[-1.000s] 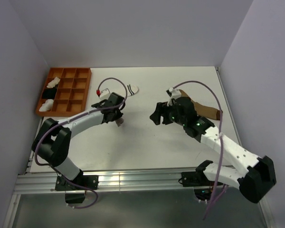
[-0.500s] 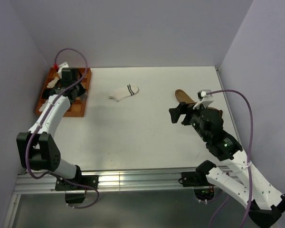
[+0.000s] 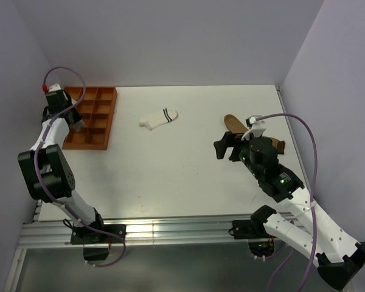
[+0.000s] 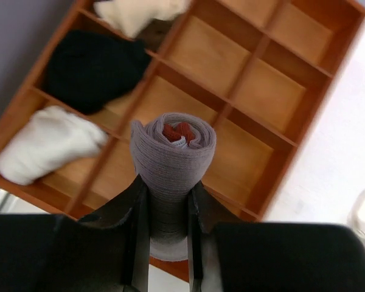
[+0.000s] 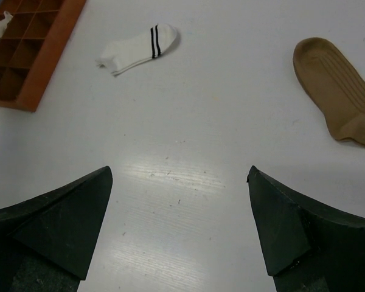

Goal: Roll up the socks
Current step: Place the sock in the storage box.

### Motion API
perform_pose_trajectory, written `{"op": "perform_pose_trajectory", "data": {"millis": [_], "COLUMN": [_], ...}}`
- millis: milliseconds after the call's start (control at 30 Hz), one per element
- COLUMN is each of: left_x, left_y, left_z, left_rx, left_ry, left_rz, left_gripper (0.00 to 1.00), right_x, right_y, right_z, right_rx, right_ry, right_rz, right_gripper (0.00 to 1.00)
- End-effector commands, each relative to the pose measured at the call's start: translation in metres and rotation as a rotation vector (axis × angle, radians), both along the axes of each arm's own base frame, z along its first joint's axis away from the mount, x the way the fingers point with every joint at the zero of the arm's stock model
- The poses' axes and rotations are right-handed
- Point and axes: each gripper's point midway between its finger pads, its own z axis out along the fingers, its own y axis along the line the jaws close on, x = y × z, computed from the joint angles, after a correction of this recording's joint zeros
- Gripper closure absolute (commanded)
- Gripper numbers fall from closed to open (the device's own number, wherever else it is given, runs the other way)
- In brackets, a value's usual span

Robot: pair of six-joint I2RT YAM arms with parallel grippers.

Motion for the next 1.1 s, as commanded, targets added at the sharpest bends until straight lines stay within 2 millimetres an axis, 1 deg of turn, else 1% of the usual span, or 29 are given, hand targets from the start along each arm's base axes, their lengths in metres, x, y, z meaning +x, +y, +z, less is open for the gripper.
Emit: {"op": "perform_pose_trajectory", "data": {"millis": [0,67,100,133,200,233,300,400,433,633,667,700,800,867,900,1067], "left_x": [0.006,0.0,-0.005,-0.008,-0.008,-0.011,-0.011,-0.015,-0.012,-0.017,-0.022,-0.023,-0.029,-0.029,-0.033,-0.034], "left_y": [0.026,0.032,0.036,0.038,0.039,0.039,0.039,0.036,0.036,0.028,0.024,0.022,0.02,0.019,0.017,0.016], "left_z": [0.008,-0.002,-0.01,-0.014,-0.021,-0.032,-0.038,-0.048,-0.047,-0.06,-0.066,-0.068,-0.076,-0.084,-0.09,-0.109], "left_rx": [0.048,0.047,0.054,0.057,0.057,0.049,0.036,0.014,0.013,-0.044,-0.063,-0.071,-0.089,-0.102,-0.113,-0.148], "left_ry": [-0.066,-0.048,-0.034,-0.032,-0.041,-0.021,-0.013,-0.006,-0.029,-0.005,0.023,0.029,0.067,0.097,0.129,0.221], "left_rz": [0.027,0.071,0.098,0.115,0.124,0.127,0.142,0.152,0.153,0.162,0.159,0.154,0.163,0.169,0.171,0.181], "left_gripper": [1.0,1.0,1.0,1.0,1.0,1.0,1.0,1.0,1.0,1.0,1.0,1.0,1.0,1.0,1.0,1.0], "right_x": [0.004,0.005,0.005,0.006,0.006,0.006,0.006,0.005,0.005,0.004,0.004,0.004,0.003,0.003,0.003,0.002], "right_y": [0.001,0.0,0.001,0.002,0.004,0.004,0.005,0.005,0.005,0.006,0.006,0.006,0.006,0.005,0.004,0.003], "right_z": [0.003,-0.001,-0.002,-0.002,-0.002,-0.003,-0.003,-0.003,-0.003,-0.004,-0.002,-0.003,-0.002,-0.001,-0.001,-0.001], "right_rx": [-0.002,-0.007,-0.008,-0.007,-0.004,-0.006,-0.006,-0.005,-0.005,0.0,0.004,0.004,0.008,0.009,0.009,0.012], "right_ry": [-0.026,-0.022,-0.022,-0.023,-0.024,-0.023,-0.023,-0.026,-0.027,-0.033,-0.038,-0.039,-0.044,-0.047,-0.049,-0.051], "right_rz": [0.003,0.001,0.002,0.005,0.016,0.018,0.021,0.026,0.027,0.032,0.032,0.032,0.034,0.031,0.026,0.024], "right_gripper": [0.0,0.0,0.0,0.0,0.0,0.0,0.0,0.0,0.0,0.0,0.0,0.01,0.01,0.01,0.01,0.01]}}
